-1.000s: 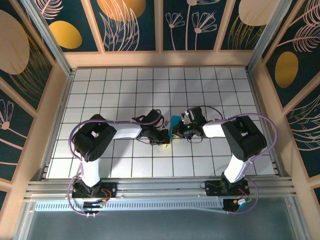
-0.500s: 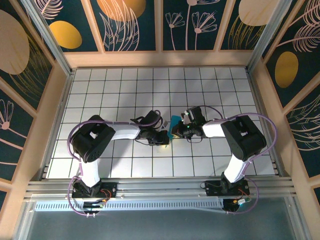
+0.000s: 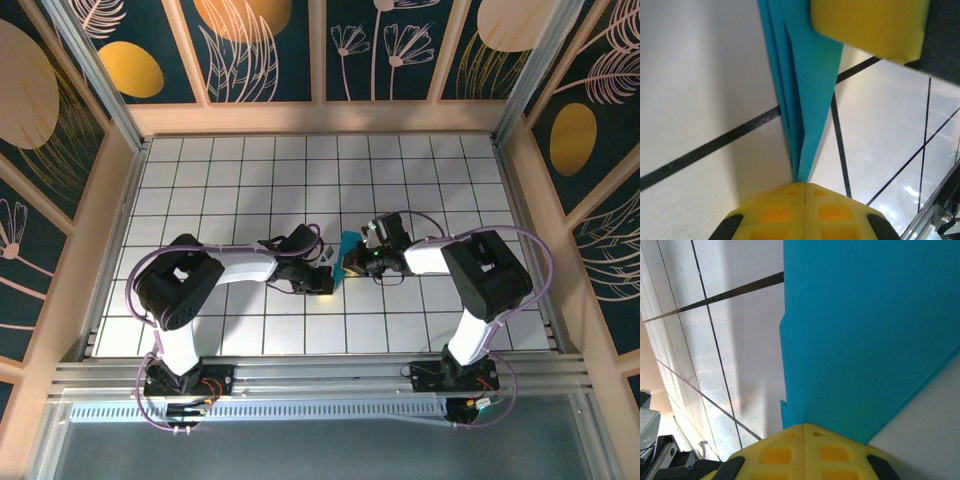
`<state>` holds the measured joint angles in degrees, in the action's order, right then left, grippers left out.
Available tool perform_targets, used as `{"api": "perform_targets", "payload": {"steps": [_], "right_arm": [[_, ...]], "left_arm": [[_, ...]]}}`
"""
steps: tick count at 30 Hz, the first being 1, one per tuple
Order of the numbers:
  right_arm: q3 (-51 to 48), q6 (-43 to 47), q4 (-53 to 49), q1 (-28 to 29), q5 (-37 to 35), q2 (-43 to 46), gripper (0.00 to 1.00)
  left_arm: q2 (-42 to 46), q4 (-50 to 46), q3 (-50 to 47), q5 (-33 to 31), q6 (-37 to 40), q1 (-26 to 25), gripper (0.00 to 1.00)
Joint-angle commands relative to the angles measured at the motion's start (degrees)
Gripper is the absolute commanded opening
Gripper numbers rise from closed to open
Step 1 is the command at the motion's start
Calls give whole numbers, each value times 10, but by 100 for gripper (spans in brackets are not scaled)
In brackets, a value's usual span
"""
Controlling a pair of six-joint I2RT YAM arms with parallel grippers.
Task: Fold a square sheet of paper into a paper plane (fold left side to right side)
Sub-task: Fold the wing for the fifth time at the center of the table.
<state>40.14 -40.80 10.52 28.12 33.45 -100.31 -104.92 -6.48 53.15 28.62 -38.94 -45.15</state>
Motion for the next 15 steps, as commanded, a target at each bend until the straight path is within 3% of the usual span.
{"api": "perform_targets", "payload": {"steps": [1,10,15], "right_arm": [[-18,18,-97,5,-62,-39,0],[-16,20,-100,6,-61,-39,0],[-15,19,-98,5,-59,-39,0]], "left_arm": [[8,-82,-19,-8,16,-6,0],[60,-78,-25,-19,5,-3,0],[107,-29,-30,25,-23,27,0]]}}
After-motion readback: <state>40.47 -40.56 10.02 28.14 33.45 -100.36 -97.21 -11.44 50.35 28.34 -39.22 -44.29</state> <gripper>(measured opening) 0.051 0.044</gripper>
